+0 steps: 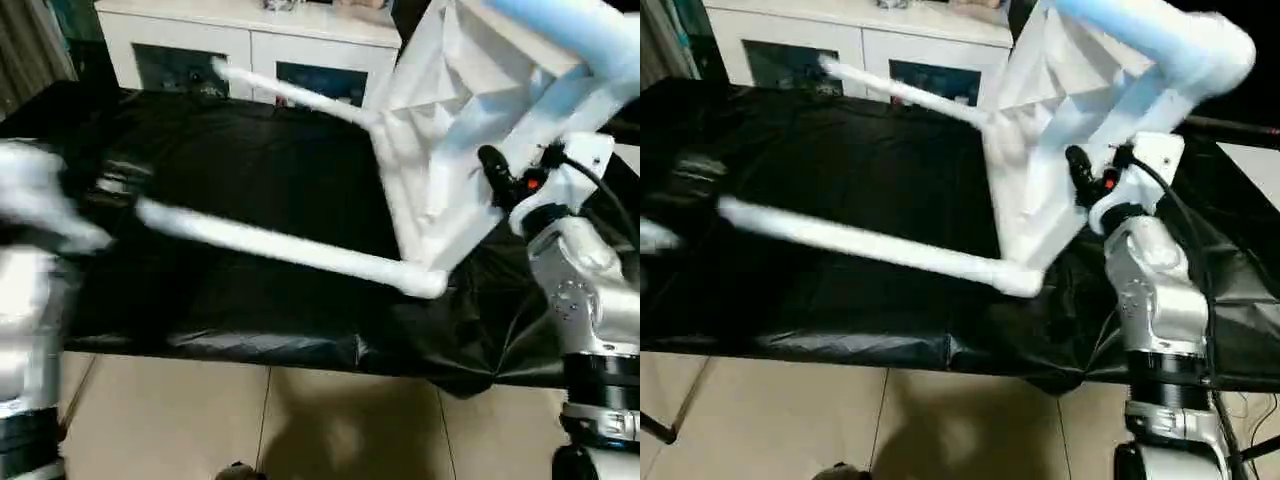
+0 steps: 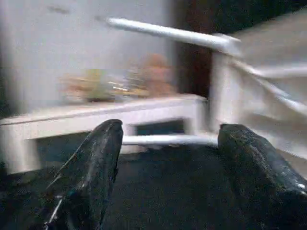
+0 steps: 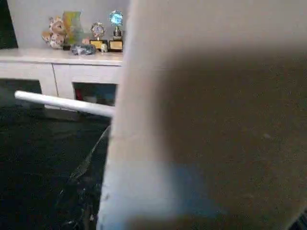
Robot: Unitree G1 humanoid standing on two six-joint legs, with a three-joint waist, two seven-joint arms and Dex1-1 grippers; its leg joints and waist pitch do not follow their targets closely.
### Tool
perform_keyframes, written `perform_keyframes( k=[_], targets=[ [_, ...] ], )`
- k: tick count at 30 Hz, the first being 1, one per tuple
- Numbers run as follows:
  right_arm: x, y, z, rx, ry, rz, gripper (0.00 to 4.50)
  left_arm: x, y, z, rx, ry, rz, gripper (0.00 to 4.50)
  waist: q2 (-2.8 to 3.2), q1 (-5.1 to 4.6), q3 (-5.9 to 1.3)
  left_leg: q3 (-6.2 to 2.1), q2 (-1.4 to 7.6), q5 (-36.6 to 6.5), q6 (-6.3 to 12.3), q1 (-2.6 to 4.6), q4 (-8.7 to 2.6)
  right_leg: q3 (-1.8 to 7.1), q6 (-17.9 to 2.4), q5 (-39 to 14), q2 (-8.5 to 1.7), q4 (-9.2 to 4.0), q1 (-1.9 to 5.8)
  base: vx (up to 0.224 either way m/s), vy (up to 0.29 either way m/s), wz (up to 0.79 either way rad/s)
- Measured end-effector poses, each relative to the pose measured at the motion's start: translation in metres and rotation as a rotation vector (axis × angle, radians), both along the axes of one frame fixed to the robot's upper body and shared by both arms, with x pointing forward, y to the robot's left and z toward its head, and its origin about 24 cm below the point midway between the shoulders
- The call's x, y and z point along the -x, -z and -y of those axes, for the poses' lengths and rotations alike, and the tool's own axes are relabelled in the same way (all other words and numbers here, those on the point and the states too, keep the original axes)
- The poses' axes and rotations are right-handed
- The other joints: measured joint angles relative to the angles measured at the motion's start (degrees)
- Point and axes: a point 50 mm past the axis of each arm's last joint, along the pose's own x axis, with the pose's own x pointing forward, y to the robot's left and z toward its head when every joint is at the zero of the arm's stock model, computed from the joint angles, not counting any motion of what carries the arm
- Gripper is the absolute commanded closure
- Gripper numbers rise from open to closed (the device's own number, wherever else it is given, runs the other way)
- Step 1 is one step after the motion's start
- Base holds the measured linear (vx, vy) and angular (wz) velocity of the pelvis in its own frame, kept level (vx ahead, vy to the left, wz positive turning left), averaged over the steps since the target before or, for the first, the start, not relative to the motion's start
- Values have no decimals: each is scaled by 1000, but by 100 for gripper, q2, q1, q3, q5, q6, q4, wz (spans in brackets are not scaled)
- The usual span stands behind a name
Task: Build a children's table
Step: Flip table
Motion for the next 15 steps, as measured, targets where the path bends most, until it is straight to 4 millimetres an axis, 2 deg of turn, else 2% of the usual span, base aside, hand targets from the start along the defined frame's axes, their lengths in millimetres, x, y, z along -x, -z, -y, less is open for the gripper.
perform_keyframes(
  k=[6,10,15],
  targets=[
    [-4,-5,-9,89,-2,1,247,0,18,54,-180,258,-97,97,5,-25,3,1,0,0,0,0,-6,1,0,0,0,0,-9,0,0,0],
    [-7,-8,-13,126,-13,3,249,1,27,69,-253,316,-125,97,7,-66,6,1,1,0,-1,-1,-10,1,-2,1,0,0,-17,0,0,0],
    [-17,-10,-15,158,-5,3,249,-3,23,86,-381,356,-89,97,14,-76,10,2,1,0,-1,-2,-11,2,-9,5,0,0,-18,0,0,0]
  ],
)
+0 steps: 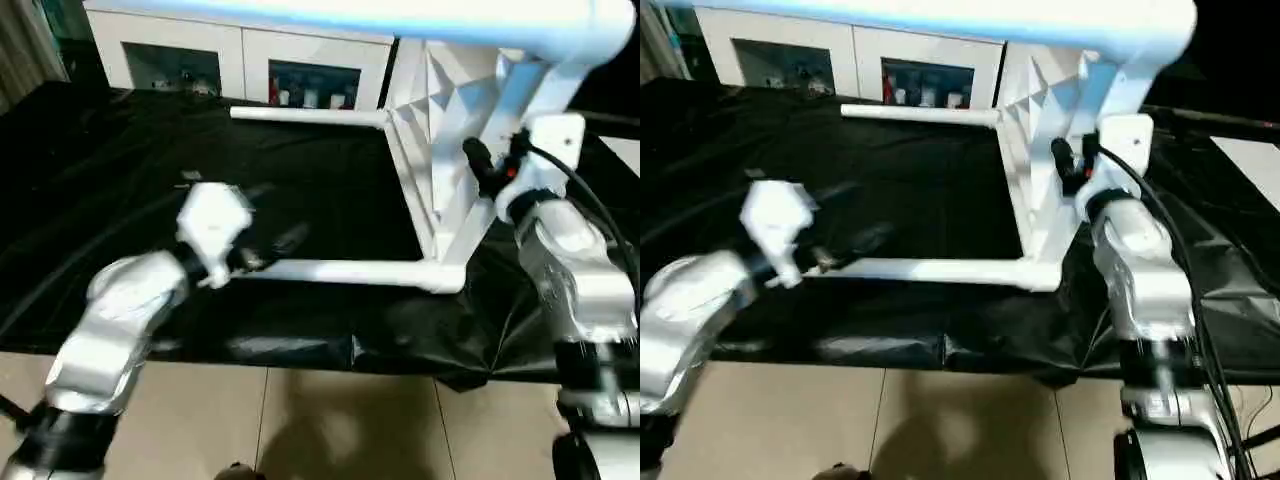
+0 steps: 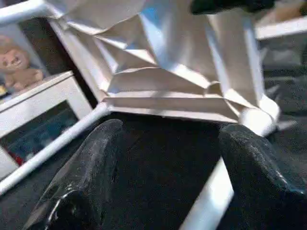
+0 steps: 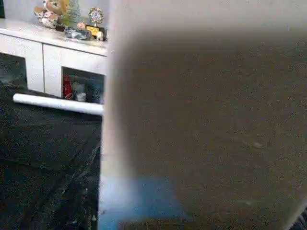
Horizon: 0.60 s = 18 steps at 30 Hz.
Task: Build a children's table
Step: Flip table
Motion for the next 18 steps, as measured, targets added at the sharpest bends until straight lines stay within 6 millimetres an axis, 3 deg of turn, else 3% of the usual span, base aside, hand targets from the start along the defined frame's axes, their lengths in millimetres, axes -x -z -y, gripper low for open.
perform_keyframes(
  k=[2,3,7,8,12,14,18],
  targets=[
    [-3,0,-1,13,-2,2,249,-1,1,5,-34,16,14,97,4,-10,3,2,0,0,0,0,-1,0,-27,16,0,0,-1,0,0,0],
    [-4,0,-1,19,-11,8,193,-1,2,8,-50,22,21,97,5,-10,3,2,0,0,0,0,-1,0,-27,16,0,0,-1,0,0,0],
    [0,9,4,105,-46,22,158,-5,2,9,-80,10,51,97,9,-13,9,2,1,0,0,-15,-3,-1,-30,16,1,0,-15,0,0,0],
    [1,15,4,110,-53,13,140,-6,-1,10,-84,12,70,67,11,-17,10,2,1,0,0,-24,-3,1,-32,18,1,0,-19,0,0,0],
    [7,27,-2,127,-92,49,133,-9,-21,16,-110,25,214,60,26,-40,19,5,6,23,0,-116,6,1,-46,39,4,16,-88,0,0,0],
    [12,28,-2,154,-88,125,95,-11,-31,18,-119,16,298,17,26,-32,19,4,15,25,0,-118,15,0,-48,38,10,15,-89,0,0,0],
    [24,30,-6,155,-94,231,77,-10,-40,20,-129,7,389,9,34,-44,22,4,15,24,2,-117,18,4,-49,37,10,10,-89,0,0,0]
  ],
)
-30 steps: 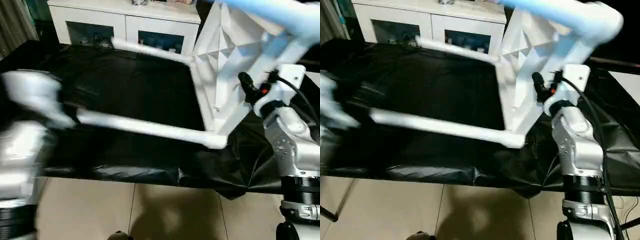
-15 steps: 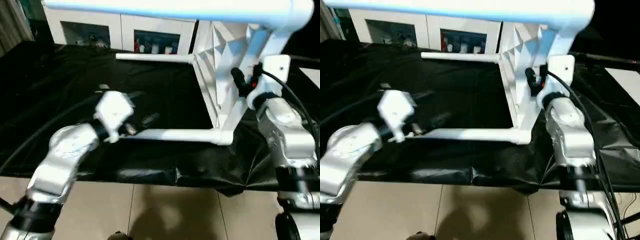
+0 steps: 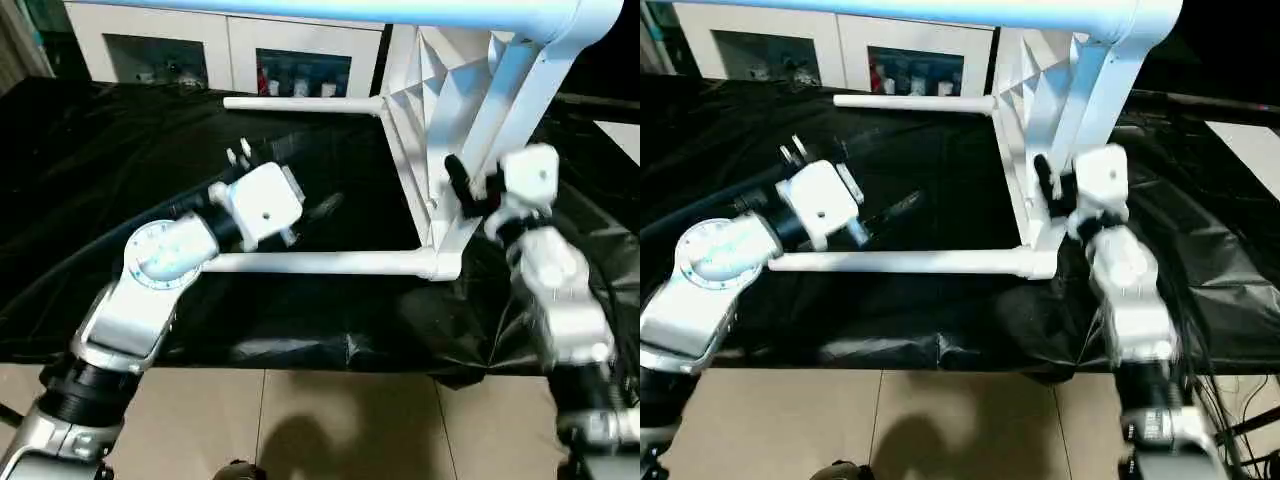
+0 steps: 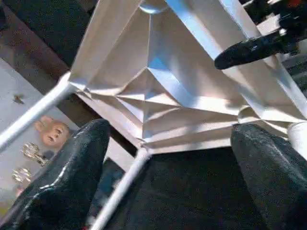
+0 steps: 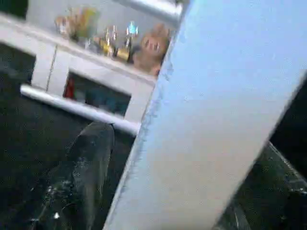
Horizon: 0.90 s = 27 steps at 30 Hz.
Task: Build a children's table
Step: Flip table
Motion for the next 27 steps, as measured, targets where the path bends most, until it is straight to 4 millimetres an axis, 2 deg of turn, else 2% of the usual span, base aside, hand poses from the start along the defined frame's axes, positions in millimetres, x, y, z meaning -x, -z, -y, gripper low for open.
perform_keyframes(
  k=[1,7,9,14,19,24,27],
  targets=[
    [4,0,0,3,-1,25,52,0,-1,0,-1,-8,24,0,0,3,0,0,1,0,0,0,0,-2,0,0,0,0,1,0,0,0],
    [31,4,-12,64,-56,167,52,2,-18,-2,2,-59,232,0,3,-14,2,-1,9,-1,0,8,-1,-5,-2,5,3,1,1,0,0,0],
    [34,2,-21,63,-86,207,52,2,-26,-2,9,-73,286,0,8,-24,4,-3,13,-1,-1,18,-1,-7,-5,20,3,2,0,0,0,0],
    [36,-2,-25,66,-98,259,52,-3,-33,-5,26,-104,319,0,13,-12,7,-3,14,-1,-1,20,-1,-8,-11,43,4,2,-1,0,0,0],
    [36,-2,-31,78,-136,268,52,-11,-54,-15,-19,-195,451,0,13,-15,7,-3,14,0,-2,20,2,-6,-12,58,4,1,-1,0,0,0],
    [37,3,-48,118,-227,247,52,-25,-78,-29,-84,-341,593,0,12,-12,7,-3,15,0,-2,19,3,-7,-13,61,5,1,-2,0,0,0],
    [38,6,-58,127,-278,236,52,-29,-85,-32,-97,-374,623,0,13,-2,7,-3,15,0,-1,17,7,-6,-13,61,5,-3,-2,0,0,0]
  ],
)
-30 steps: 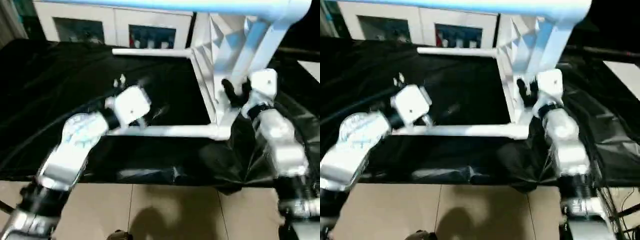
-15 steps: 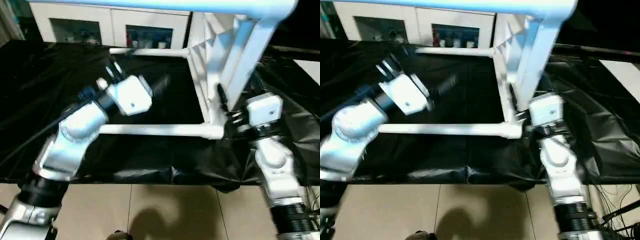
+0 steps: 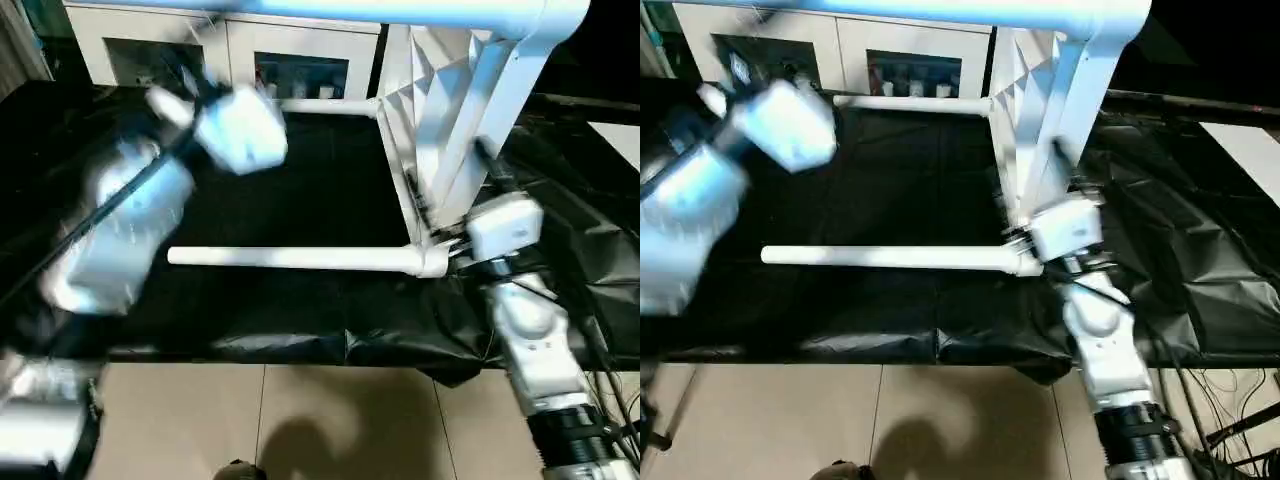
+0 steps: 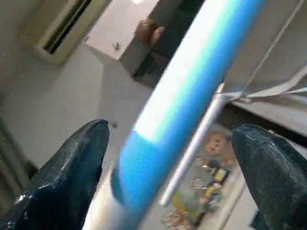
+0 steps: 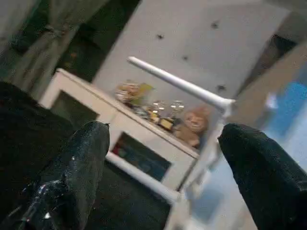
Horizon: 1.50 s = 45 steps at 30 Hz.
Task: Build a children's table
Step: Flip table
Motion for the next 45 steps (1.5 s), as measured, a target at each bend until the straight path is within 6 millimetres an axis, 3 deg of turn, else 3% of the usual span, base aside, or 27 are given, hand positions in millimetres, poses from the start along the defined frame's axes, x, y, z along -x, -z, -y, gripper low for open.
perform_keyframes(
  k=[12,23,31,45],
  targets=[
    [4,2,-19,-3,-99,-17,52,-19,-19,-8,-42,-118,55,0,-1,37,1,0,1,0,0,-4,3,-2,-4,2,0,0,-3,0,0,0],
    [6,-2,-25,13,-113,8,50,-20,-17,-4,-36,-87,12,91,-1,105,1,0,4,0,0,-4,3,-3,-4,2,1,0,-6,0,0,0],
    [12,-10,-35,-57,-246,-6,50,-22,-16,-5,-35,-92,-37,172,2,136,1,-1,4,0,0,-4,3,-4,-4,3,1,1,-5,0,0,0],
    [14,-8,-40,-57,-330,-40,50,-27,-17,-9,-60,-145,-109,226,55,157,-5,-3,4,0,0,-2,2,-5,-9,12,0,2,-5,0,0,0]
  ],
)
